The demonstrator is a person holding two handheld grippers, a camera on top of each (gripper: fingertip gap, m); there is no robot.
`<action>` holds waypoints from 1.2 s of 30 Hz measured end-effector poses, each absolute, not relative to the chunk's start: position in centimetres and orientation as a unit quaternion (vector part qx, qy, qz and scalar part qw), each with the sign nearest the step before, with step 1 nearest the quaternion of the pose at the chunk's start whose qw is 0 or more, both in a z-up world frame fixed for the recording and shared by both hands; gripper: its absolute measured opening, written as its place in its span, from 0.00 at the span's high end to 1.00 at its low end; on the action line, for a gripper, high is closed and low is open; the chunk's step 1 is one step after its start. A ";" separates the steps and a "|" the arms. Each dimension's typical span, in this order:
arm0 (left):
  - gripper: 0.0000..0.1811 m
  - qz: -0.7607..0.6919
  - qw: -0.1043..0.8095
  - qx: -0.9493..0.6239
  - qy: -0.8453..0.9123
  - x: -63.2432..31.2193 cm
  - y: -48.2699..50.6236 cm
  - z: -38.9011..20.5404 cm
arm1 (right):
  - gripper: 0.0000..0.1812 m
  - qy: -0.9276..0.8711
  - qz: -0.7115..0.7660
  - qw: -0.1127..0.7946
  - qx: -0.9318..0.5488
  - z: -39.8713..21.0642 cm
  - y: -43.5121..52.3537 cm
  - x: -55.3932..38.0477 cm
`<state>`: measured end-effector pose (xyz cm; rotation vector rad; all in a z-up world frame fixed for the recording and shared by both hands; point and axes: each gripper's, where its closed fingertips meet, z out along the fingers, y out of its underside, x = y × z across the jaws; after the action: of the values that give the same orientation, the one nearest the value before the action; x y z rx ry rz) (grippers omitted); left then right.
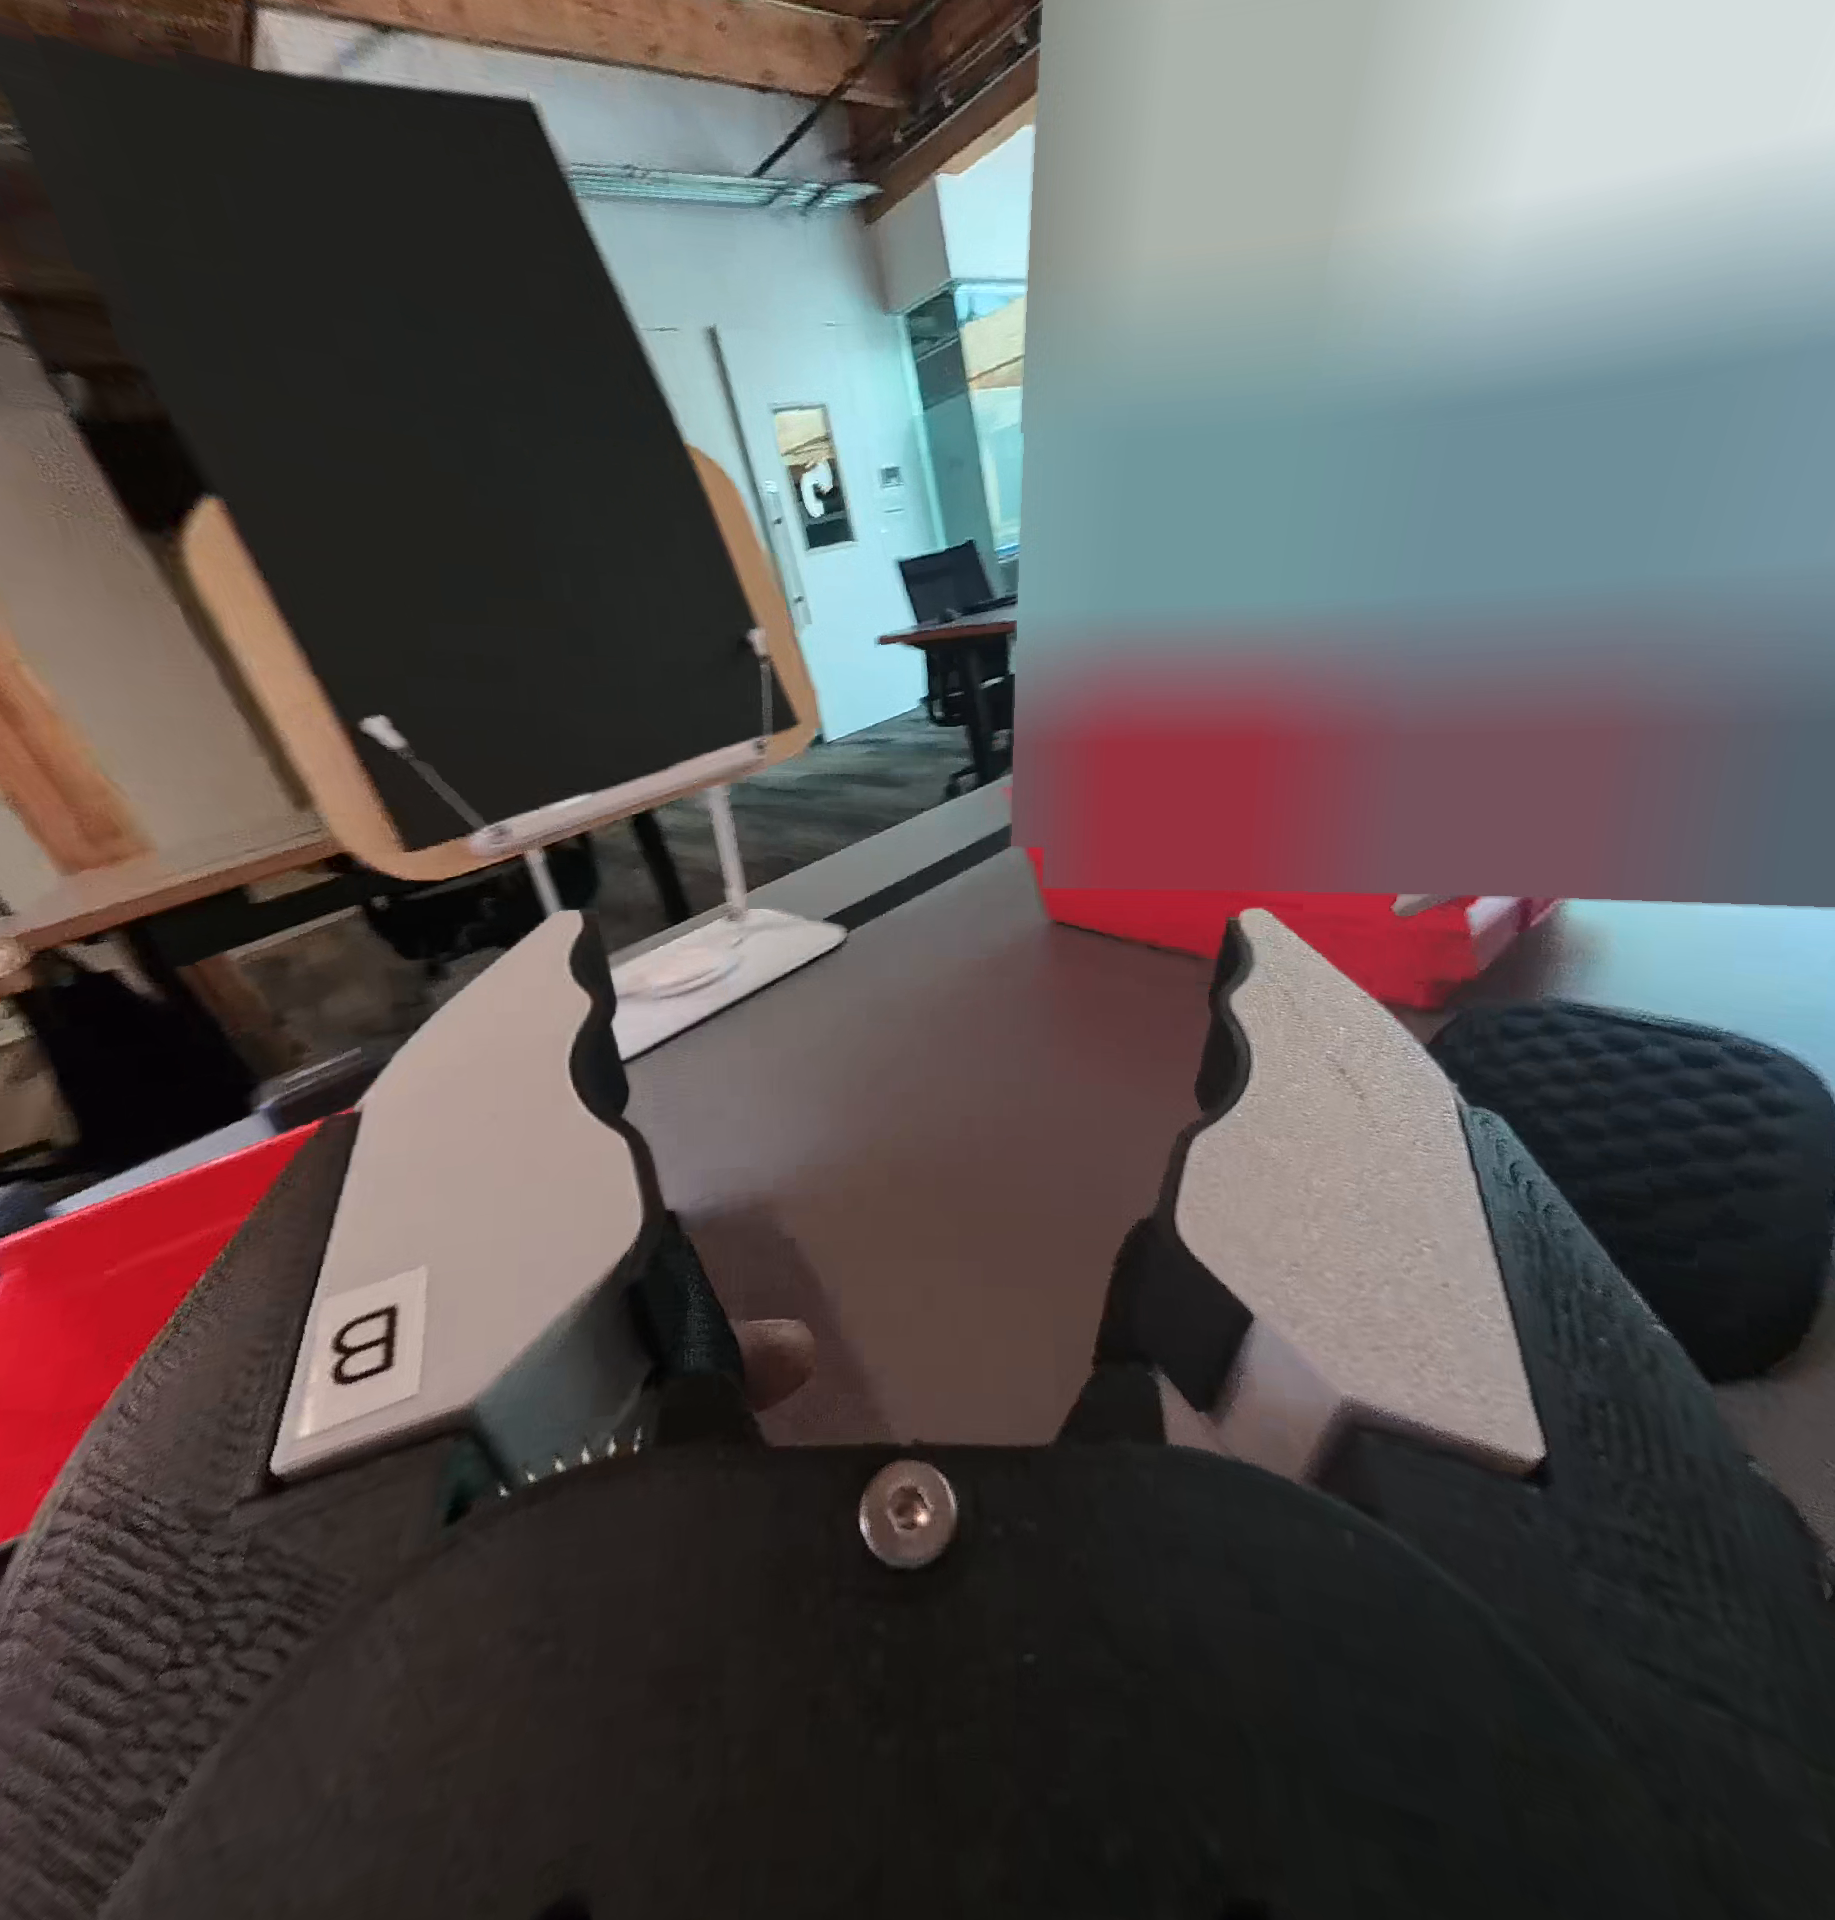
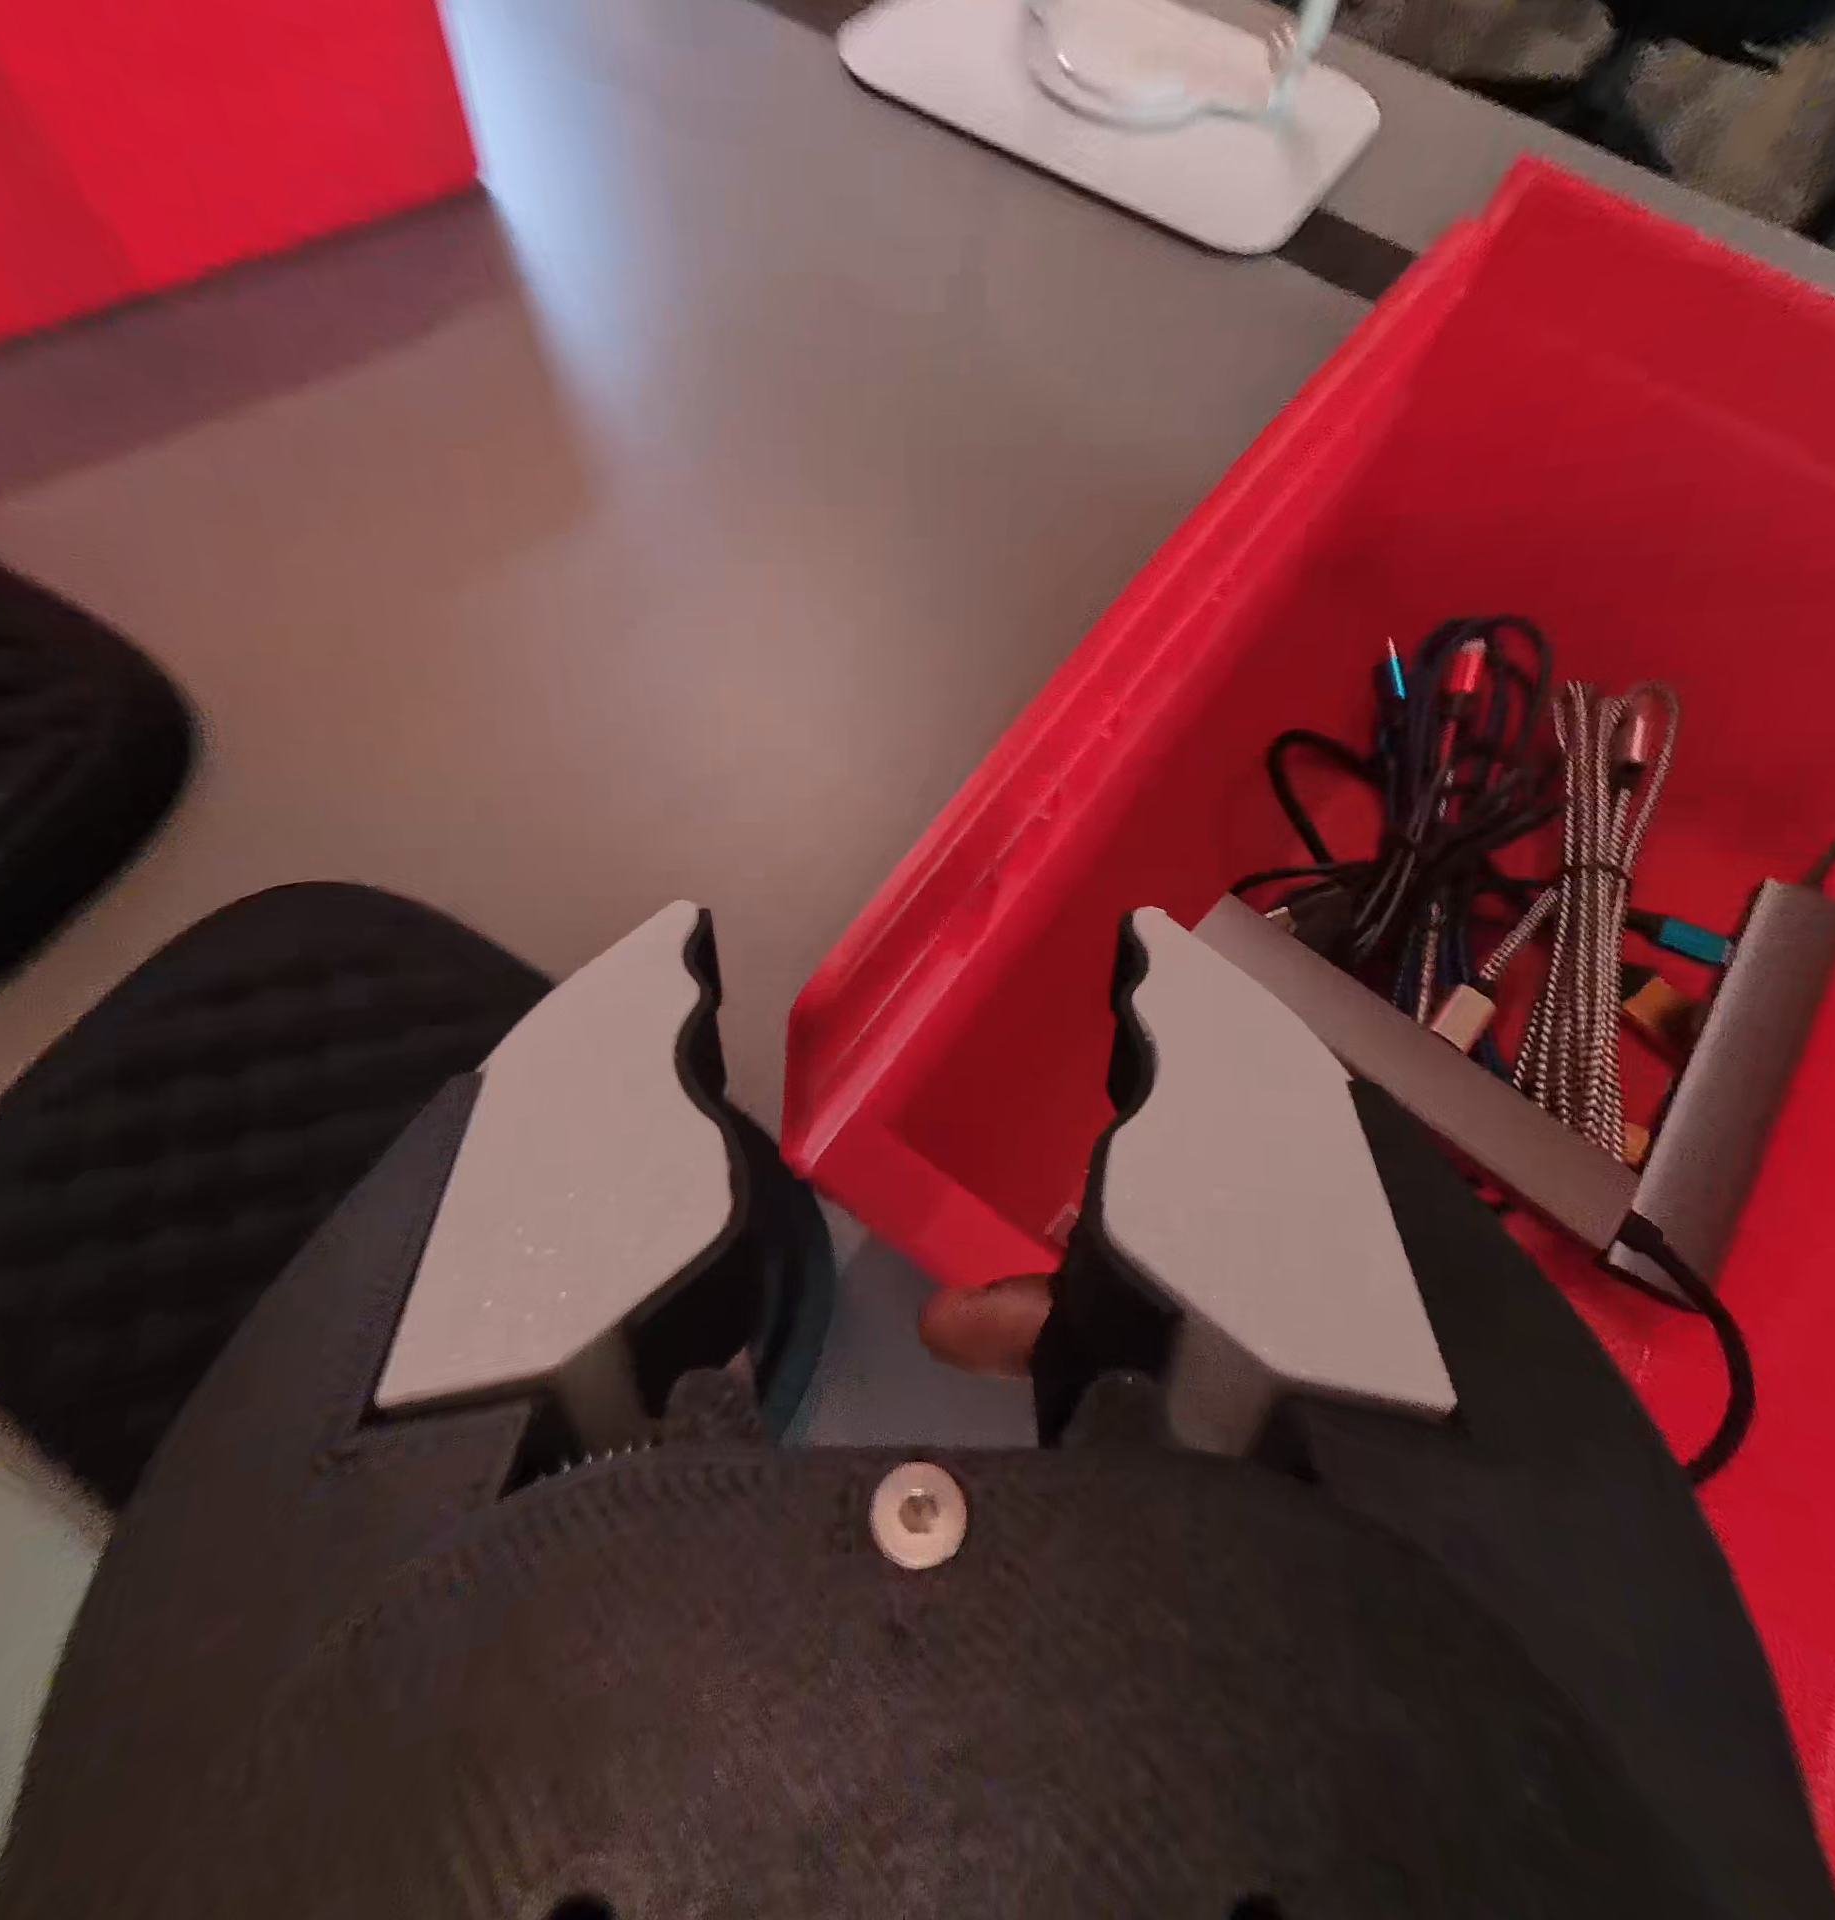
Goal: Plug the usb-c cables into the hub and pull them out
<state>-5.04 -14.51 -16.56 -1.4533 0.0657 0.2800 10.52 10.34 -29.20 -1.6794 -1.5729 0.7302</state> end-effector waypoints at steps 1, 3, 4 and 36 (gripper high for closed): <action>0.41 0.143 0.727 -0.671 0.022 -5.8 -15.6 -16.6 | 0.63 -0.607 0.254 0.356 -0.663 -30.0 10.7 10.1; 0.45 0.183 0.689 -0.702 0.006 -8.0 -17.8 -17.6 | 0.79 -0.622 0.205 0.355 -0.667 -31.5 10.9 9.4; 0.48 0.200 0.661 -0.723 0.005 -9.0 -18.9 -18.7 | 0.79 -0.626 0.195 0.364 -0.661 -31.7 10.8 8.8; 0.95 0.418 0.472 -0.682 -0.371 -27.5 -37.9 -27.0 | 0.76 -0.796 0.280 0.307 -0.439 -31.6 -16.2 -11.1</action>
<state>-27.48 -37.94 -26.96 -1.6696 -0.9087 1.0225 -11.14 -16.22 -31.60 -1.1619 -2.1059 0.7410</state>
